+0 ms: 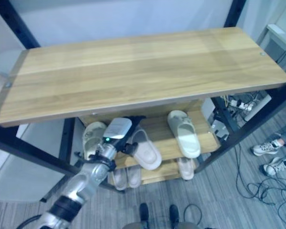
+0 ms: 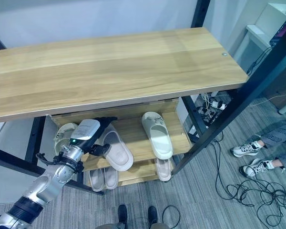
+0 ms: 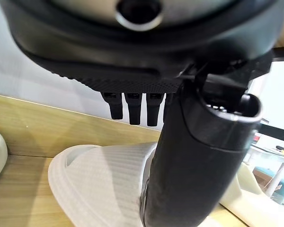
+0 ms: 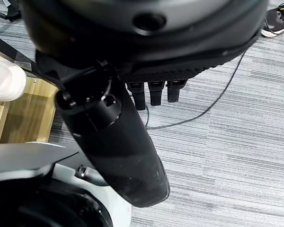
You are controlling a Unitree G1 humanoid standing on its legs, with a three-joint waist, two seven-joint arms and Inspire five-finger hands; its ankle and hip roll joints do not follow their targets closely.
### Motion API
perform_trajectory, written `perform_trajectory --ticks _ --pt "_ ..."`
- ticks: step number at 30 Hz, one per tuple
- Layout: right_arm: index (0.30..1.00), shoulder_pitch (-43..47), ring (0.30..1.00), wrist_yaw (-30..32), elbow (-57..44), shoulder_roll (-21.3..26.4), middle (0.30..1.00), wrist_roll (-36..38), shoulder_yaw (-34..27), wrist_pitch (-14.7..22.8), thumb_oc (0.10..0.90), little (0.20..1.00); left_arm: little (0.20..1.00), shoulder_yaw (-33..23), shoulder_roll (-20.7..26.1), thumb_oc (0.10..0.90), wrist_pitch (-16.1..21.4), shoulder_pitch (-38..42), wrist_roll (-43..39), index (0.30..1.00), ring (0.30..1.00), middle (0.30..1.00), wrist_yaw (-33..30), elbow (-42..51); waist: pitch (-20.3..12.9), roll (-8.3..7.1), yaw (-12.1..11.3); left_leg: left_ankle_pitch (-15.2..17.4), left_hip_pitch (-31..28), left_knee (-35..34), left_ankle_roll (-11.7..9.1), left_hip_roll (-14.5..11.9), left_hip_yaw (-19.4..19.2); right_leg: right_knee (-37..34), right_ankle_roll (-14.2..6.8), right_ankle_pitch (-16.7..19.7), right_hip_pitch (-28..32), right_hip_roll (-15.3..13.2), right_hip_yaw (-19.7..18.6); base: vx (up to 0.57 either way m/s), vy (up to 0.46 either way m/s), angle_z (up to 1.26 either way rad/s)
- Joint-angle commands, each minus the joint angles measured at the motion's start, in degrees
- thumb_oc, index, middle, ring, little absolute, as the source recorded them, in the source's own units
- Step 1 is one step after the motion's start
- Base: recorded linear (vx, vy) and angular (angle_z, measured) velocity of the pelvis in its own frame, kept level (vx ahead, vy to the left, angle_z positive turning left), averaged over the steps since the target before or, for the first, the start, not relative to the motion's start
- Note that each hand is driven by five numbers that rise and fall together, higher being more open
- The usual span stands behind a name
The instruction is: Arrange the slippers neatly on the shoe rack.
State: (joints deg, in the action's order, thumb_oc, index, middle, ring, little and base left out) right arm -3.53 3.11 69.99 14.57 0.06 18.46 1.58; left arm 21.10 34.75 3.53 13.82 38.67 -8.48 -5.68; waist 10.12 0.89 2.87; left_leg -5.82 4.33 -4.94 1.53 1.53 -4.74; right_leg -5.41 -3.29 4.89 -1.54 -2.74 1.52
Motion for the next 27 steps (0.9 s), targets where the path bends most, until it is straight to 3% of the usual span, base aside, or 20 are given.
perform_trajectory --ticks 1,12,13,14,15,16,18,22,27 --pt "0.9 0.8 0.9 0.0 0.2 0.8 0.9 -0.4 0.9 0.9 0.8 0.9 0.9 -1.2 -0.7 0.8 -1.2 13.7 1.6 0.9 0.9 0.9 -5.7 -1.7 -0.1 0.48 -0.3 6.7 -1.7 -0.1 -2.2 -1.0 1.8 0.4 -4.0 -5.2 0.7 -1.3 0.6 0.0 0.0 -0.06" --pt "0.9 0.9 0.9 0.2 0.2 1.1 0.9 -0.4 0.8 1.2 0.8 0.9 0.9 -2.3 -0.2 0.8 -2.1 12.0 1.1 0.9 0.9 0.9 -6.4 -4.5 0.5 0.46 -0.3 6.7 -1.6 -0.1 -2.1 -1.0 1.5 0.4 -3.9 -5.1 0.5 -1.2 0.4 0.0 -0.001 -0.04" --pt "0.9 0.8 0.9 0.1 0.2 1.0 0.9 -0.4 0.8 1.2 0.8 0.9 0.86 -2.7 -0.2 0.773 -2.1 11.3 1.0 0.86 0.86 0.86 -6.3 -4.6 0.5 0.47 -0.4 6.7 -1.6 -0.1 -2.1 -1.0 1.4 0.4 -3.9 -5.1 0.5 -1.3 0.4 0.0 0.0 0.0" --pt "0.9 0.7 0.9 0.1 0.2 1.0 0.9 -0.4 0.7 1.2 0.8 0.9 0.582 -3.0 -0.2 0.588 -2.0 10.6 0.6 0.582 0.582 0.582 -6.1 -4.7 0.5 0.46 -0.4 6.7 -1.7 -0.1 -2.1 -1.0 1.4 0.4 -3.9 -5.1 0.5 -1.2 0.4 0.0 0.0 0.0" --pt "0.9 0.6 0.9 0.0 0.2 1.0 0.9 -0.4 0.6 1.2 0.8 0.9 0.535 -3.3 -0.3 0.557 -2.1 10.2 0.3 0.535 0.535 0.535 -6.0 -4.7 0.5 0.43 -0.5 6.7 -1.7 -0.1 -2.1 -1.0 1.4 0.4 -3.9 -5.1 0.5 -1.2 0.4 0.0 0.0 0.0" --pt "0.9 0.5 0.9 0.0 0.2 1.0 0.9 -0.4 0.6 1.1 0.8 0.9 0.406 -3.5 -0.3 0.471 -2.0 9.7 -0.1 0.406 0.406 0.406 -5.7 -4.6 0.5 0.44 -0.5 6.8 -1.7 -0.1 -2.1 -1.0 1.4 0.4 -3.9 -5.1 0.5 -1.3 0.4 0.0 0.0 0.0" --pt "0.9 0.4 0.9 0.0 0.3 1.0 0.9 -0.6 0.4 1.1 0.8 0.9 0.3 -4.1 -0.4 0.4 -2.0 9.0 -0.6 0.3 0.3 0.3 -5.5 -4.7 0.5 0.46 -0.5 6.8 -1.8 -0.1 -2.1 -1.0 1.4 0.4 -3.9 -5.1 0.6 -1.3 0.5 0.0 0.0 0.0" --pt "0.9 0.4 0.9 -0.1 0.1 1.0 0.9 -0.5 0.2 1.1 0.8 0.9 0.3 -4.6 -0.1 0.4 -1.4 7.8 -0.8 0.3 0.3 0.3 -5.7 -3.6 0.6 0.4 -0.6 6.8 -1.9 -0.1 -2.1 -1.0 1.5 0.4 -3.9 -5.2 0.9 -1.3 0.6 0.0 0.0 0.0" --pt "0.9 0.2 0.9 1.1 -0.6 0.5 0.9 -0.1 1.9 2.5 0.8 0.9 0.3 -3.7 0.3 0.4 2.9 7.1 0.3 0.3 0.3 0.3 -12.9 0.7 0.6 -0.27 -0.7 7.0 -2.2 -0.1 -2.1 -0.9 1.6 0.4 -3.9 -5.3 1.3 -1.2 0.6 0.0 0.0 0.0"
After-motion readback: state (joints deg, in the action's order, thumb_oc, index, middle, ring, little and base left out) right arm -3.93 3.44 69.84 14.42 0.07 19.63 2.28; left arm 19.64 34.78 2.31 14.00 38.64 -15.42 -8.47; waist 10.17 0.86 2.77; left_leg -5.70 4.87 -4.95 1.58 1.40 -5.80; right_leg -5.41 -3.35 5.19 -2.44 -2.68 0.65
